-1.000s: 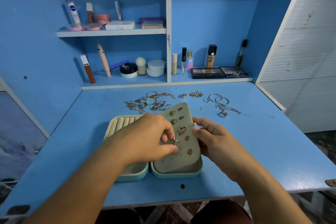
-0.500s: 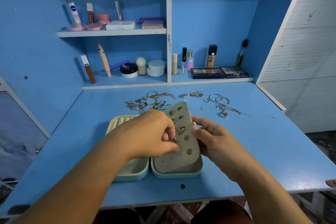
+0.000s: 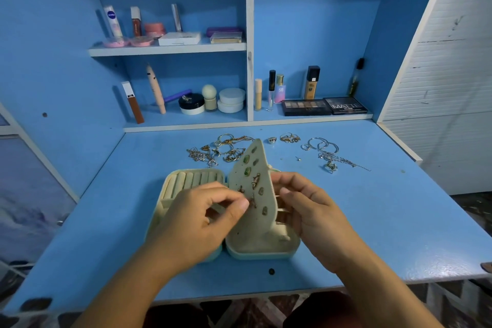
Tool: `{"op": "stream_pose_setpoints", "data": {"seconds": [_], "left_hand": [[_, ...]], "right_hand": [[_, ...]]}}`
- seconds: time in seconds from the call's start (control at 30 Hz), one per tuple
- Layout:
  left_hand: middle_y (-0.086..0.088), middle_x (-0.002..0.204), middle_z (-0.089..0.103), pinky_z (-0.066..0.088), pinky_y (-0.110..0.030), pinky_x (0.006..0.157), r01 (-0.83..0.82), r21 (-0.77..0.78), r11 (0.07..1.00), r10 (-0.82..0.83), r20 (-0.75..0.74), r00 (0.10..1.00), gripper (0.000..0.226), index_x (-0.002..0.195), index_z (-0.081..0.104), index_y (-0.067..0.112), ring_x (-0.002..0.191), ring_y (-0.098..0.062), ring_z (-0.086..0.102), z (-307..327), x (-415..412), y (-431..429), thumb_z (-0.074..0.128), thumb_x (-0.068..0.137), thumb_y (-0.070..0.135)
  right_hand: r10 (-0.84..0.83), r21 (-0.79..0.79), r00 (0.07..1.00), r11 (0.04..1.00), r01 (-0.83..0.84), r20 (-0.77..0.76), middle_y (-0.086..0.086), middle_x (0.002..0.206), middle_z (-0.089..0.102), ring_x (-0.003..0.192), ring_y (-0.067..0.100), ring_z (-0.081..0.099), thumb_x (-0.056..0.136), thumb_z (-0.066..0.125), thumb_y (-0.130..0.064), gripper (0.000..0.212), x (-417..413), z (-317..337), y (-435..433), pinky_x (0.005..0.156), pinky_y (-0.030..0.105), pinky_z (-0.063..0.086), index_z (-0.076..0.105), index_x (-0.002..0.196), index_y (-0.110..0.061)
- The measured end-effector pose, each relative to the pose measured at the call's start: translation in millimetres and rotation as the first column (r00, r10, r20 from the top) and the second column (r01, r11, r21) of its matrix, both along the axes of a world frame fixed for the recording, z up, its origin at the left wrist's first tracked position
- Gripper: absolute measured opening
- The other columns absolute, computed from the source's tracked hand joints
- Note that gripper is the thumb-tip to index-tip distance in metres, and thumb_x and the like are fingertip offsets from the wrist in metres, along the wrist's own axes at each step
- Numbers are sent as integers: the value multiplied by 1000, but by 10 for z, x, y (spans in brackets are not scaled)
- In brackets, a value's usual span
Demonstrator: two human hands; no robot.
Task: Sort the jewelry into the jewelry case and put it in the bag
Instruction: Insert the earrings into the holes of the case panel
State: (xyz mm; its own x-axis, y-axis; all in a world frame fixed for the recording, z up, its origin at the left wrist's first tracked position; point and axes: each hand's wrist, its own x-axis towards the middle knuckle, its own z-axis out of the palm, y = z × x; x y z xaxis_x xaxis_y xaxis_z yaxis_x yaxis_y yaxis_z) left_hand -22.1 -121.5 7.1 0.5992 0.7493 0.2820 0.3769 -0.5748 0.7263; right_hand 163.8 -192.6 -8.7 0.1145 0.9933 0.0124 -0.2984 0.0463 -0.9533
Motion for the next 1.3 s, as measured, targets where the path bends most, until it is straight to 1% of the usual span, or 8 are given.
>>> {"op": "stream_pose_setpoints", "data": {"seconds": [0.13, 0.27, 0.53, 0.67, 0.73, 0.83, 1.0, 1.3], "left_hand": [[5, 84, 75, 54, -25, 69, -17, -353, 935, 75, 151, 986, 18, 86, 77, 35, 80, -8, 69, 18, -110, 78, 63, 88, 46], [-16, 95, 72, 56, -32, 68, 154, -684, 713, 95, 312, 945, 73, 90, 77, 11, 85, -22, 68, 90, -295, 124, 65, 62, 77], [-16, 90, 73, 60, -31, 67, 221, -747, 628, 109, 365, 925, 73, 85, 78, 9, 80, -21, 71, 84, -456, 161, 91, 35, 61], [-19, 92, 72, 60, -31, 66, 235, -765, 599, 139, 389, 911, 73, 89, 77, 6, 80, -22, 71, 48, -495, 197, 94, 35, 52], [-20, 97, 72, 60, -33, 69, 259, -762, 593, 122, 403, 907, 71, 92, 77, 6, 84, -24, 71, 35, -515, 201, 93, 39, 51], [-20, 102, 72, 60, -36, 76, 283, -769, 573, 130, 427, 895, 51, 95, 77, 9, 89, -24, 71, 18, -540, 208, 82, 52, 36], [-21, 103, 72, 60, -34, 75, 288, -792, 539, 167, 435, 885, 47, 95, 77, 7, 87, -23, 72, 11, -558, 233, 70, 55, 32], [-14, 94, 75, 58, -36, 83, 11, -652, 758, 241, 294, 925, 43, 91, 76, 11, 92, -28, 72, 47, -396, -42, 67, 66, 45]], "right_hand": [[-25, 87, 950, 996, -2, 312, 0, 110, 67, 93, 15, 60, 95, 46, -9, 27, -172, 1, 54, 83, 28, 48, 67, 105, -23], [20, 117, 890, 990, -83, 456, -5, 117, 59, 94, 12, 57, 94, 55, -14, 31, -327, 46, 86, 84, 25, 51, 61, 112, -38], [73, 50, 804, 991, -126, 590, -15, 102, 53, 75, -4, 52, 98, 48, -15, 31, -435, 87, 94, 64, 10, 45, 55, 117, -39], [62, 38, 769, 993, -112, 637, -20, 101, 63, 82, 0, 59, 97, 45, -6, 31, -308, 113, 214, 71, 13, 47, 58, 109, -32], [-63, 45, 630, 998, 45, 774, -19, 88, 64, 70, -4, 58, 95, 48, -8, 28, -102, 156, 358, 62, 12, 48, 62, 98, -32], [-175, 120, 259, 969, 216, 950, -6, 101, 66, 74, 9, 60, 94, 49, -9, 25, 359, 142, 665, 64, 17, 43, 68, 108, -19], [73, -60, -58, 977, 204, 996, 7, 120, 62, 106, 25, 58, 96, 48, -12, 28, 783, 80, 1135, 88, 30, 45, 64, 119, -15], [245, -192, -280, 960, 201, 928, 4, 110, 64, 104, 23, 57, 97, 50, -23, 23, 767, 170, 1345, 82, 30, 48, 68, 107, -13]]}}
